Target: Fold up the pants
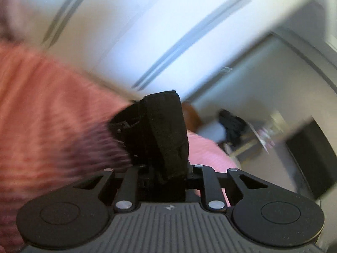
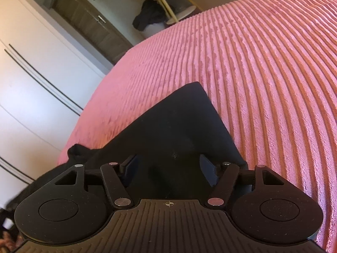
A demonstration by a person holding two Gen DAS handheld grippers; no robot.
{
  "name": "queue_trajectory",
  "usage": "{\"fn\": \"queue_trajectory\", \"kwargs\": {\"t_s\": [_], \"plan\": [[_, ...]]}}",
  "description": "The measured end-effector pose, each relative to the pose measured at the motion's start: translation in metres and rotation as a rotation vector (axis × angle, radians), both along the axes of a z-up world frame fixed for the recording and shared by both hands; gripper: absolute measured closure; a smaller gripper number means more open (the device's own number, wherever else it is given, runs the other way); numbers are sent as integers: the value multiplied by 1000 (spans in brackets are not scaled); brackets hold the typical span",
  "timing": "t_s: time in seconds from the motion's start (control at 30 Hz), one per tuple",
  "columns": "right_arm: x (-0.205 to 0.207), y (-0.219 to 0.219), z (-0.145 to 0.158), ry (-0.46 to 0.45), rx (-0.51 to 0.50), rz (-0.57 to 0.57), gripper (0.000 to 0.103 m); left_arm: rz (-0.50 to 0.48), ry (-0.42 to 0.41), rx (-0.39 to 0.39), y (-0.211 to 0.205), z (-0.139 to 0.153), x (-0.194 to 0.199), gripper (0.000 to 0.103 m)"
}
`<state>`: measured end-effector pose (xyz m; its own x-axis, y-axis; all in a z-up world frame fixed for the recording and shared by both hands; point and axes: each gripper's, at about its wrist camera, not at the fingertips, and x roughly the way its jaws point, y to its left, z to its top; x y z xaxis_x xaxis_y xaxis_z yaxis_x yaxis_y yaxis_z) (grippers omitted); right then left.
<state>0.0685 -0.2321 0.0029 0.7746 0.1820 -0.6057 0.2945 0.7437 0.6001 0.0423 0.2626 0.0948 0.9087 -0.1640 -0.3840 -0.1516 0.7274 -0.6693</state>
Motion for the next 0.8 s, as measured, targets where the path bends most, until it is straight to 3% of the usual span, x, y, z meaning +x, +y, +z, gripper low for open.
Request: {"fn": "queue_trajectory", "kwargs": {"t_s": [0.17, 0.27, 0.4, 0.57, 0.63, 0.67, 0.7, 0.73, 0.8], "plan": [[-6, 0, 3, -13, 4, -23, 35, -197, -113, 212, -78, 59, -14, 85], [-10, -2, 6, -30, 13, -35, 34, -338, -154, 324, -134, 75, -27, 85], [-18, -6, 11, -67, 37, -43, 33, -494, -163, 435, -203, 69, -41, 85], [-28, -8, 19, -108, 66, -36, 32, -647, -97, 521, -271, 41, -49, 82], [-31, -9, 21, -119, 86, -35, 31, -719, -52, 502, -290, 26, -49, 62], [-33, -10, 21, -124, 99, -35, 31, -755, -19, 484, -298, 19, -49, 43], [-35, -10, 21, -128, 112, -33, 30, -771, 15, 480, -305, 12, -51, 17], [-36, -11, 21, -133, 131, -27, 30, -758, 21, 486, -307, 7, -52, 12], [-42, -12, 23, -143, 167, -7, 29, -748, 0, 486, -304, 7, -56, 11]]}}
